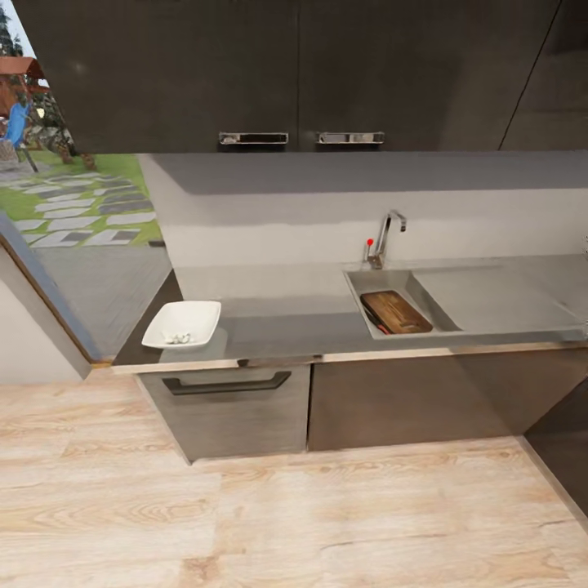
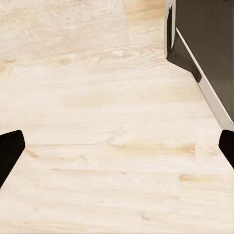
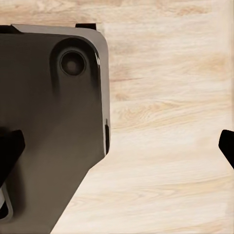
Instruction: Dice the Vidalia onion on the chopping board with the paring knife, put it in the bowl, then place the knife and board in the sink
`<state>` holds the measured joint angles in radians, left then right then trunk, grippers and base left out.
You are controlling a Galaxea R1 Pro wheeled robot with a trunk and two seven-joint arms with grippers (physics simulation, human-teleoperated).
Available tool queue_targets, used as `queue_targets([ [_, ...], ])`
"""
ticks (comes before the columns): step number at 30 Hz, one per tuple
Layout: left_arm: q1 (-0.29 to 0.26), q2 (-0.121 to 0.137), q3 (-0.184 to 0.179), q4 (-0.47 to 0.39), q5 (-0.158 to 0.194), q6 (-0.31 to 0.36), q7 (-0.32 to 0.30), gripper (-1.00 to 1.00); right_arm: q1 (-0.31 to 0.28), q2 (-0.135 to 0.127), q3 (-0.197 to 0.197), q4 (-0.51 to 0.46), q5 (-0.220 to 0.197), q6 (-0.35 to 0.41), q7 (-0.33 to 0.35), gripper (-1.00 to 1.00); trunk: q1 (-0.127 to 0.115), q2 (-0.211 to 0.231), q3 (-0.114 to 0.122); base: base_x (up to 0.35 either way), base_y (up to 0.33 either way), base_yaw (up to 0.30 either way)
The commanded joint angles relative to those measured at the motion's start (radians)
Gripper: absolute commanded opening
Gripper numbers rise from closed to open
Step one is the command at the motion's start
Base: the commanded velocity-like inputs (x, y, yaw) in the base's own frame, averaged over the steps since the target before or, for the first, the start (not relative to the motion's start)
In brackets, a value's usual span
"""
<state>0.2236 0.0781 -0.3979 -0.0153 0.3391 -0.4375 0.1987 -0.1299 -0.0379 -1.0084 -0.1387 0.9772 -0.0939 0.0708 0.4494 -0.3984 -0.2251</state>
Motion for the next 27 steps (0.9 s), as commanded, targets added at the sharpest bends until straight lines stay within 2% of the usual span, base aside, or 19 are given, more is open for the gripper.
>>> queue_targets([
  [1, 0.000, 0.000, -0.009, -0.002, 0.005, -0.001, 0.005, 1.00, -0.001, 0.000, -0.009, -0.001, 0.006, -0.003, 0.006, 1.00, 0.001, -0.002, 0.000, 0.000, 0.000, -0.060],
  [11, 0.000, 0.000, -0.009, -0.002, 0.005, -0.001, 0.005, 1.00, 0.000, -0.002, -0.011, -0.002, 0.004, -0.004, 0.006, 1.00, 0.001, -0.002, 0.016, 0.000, 0.000, -0.064],
  [17, 0.000, 0.000, -0.009, -0.002, 0.005, -0.001, 0.005, 1.00, 0.000, -0.001, -0.009, -0.002, -0.038, -0.004, 0.005, 1.00, 0.001, -0.002, 0.025, 0.000, 0.000, -0.060],
  [27, 0.000, 0.000, -0.009, -0.002, 0.005, -0.001, 0.005, 1.00, 0.000, 0.004, -0.009, -0.001, -0.047, -0.006, 0.004, 1.00, 0.001, -0.002, 0.041, 0.000, 0.000, -0.006],
])
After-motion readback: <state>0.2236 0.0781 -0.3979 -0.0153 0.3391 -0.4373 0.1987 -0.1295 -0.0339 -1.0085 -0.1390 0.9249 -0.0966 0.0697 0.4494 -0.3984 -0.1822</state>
